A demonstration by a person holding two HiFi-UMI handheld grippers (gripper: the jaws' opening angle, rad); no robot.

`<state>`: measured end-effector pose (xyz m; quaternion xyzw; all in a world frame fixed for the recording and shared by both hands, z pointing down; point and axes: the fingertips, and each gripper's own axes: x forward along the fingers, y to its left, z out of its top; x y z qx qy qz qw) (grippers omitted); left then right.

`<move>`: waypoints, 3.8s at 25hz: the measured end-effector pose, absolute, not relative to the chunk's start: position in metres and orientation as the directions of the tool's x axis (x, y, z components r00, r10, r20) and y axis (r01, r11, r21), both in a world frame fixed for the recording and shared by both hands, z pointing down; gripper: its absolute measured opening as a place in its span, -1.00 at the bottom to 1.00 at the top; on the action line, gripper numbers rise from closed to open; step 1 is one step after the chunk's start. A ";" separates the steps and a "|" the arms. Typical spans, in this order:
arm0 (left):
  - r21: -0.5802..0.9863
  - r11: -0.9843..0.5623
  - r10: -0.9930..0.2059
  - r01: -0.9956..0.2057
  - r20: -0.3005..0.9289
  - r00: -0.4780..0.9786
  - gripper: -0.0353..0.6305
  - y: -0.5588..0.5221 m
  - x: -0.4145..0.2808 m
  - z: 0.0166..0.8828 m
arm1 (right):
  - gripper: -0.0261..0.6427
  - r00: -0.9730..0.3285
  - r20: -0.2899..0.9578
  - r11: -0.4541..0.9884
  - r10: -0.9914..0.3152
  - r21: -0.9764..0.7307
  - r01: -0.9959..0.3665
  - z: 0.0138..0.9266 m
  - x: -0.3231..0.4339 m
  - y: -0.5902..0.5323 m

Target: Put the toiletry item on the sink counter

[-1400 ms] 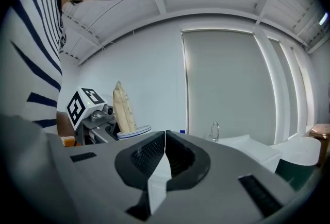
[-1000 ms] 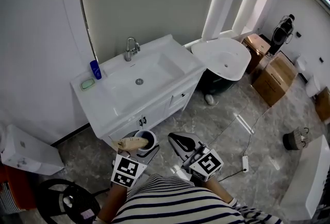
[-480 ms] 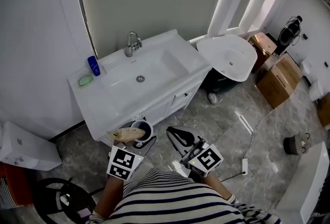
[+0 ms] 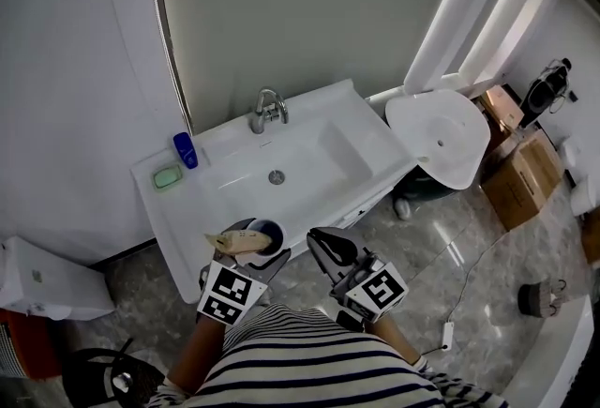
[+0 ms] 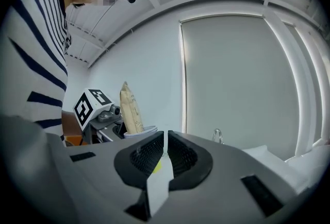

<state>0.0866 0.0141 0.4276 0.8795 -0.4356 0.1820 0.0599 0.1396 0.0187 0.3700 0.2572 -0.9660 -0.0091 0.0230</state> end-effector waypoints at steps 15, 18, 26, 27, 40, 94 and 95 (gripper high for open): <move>-0.111 -0.603 -0.761 -0.790 0.376 0.528 0.19 -0.104 -0.002 0.422 | -0.90 -0.902 0.028 0.901 -0.431 0.062 -0.429 0.354 0.042 -0.091; -0.105 -0.585 -0.767 -0.805 0.395 0.506 0.19 -0.113 -0.013 0.432 | -0.90 -0.911 0.058 0.912 -0.409 0.056 -0.406 0.362 0.031 -0.100; -0.106 -0.545 -0.779 -0.832 0.431 0.455 0.19 -0.139 -0.023 0.446 | -0.89 -0.947 0.044 0.947 -0.319 0.053 -0.317 0.359 0.010 -0.127; -0.109 -0.540 -0.781 -0.834 0.435 0.448 0.19 -0.143 -0.024 0.448 | -0.89 -0.953 0.040 0.953 -0.300 0.059 -0.297 0.358 0.008 -0.130; -0.089 -0.500 -0.785 -0.862 0.468 0.406 0.19 -0.190 -0.028 0.460 | -0.89 -0.972 0.078 0.975 -0.220 0.053 -0.217 0.369 -0.003 -0.175; -0.044 -0.406 -0.759 -0.913 0.572 0.310 0.19 -0.386 -0.079 0.620 | -0.89 -0.939 0.196 0.952 -0.283 -0.064 -0.301 0.441 -0.001 -0.284; -0.044 -0.406 -0.758 -0.913 0.575 0.309 0.19 -0.387 -0.080 0.624 | -0.89 -0.938 0.200 0.952 -0.282 -0.065 -0.300 0.442 -0.002 -0.284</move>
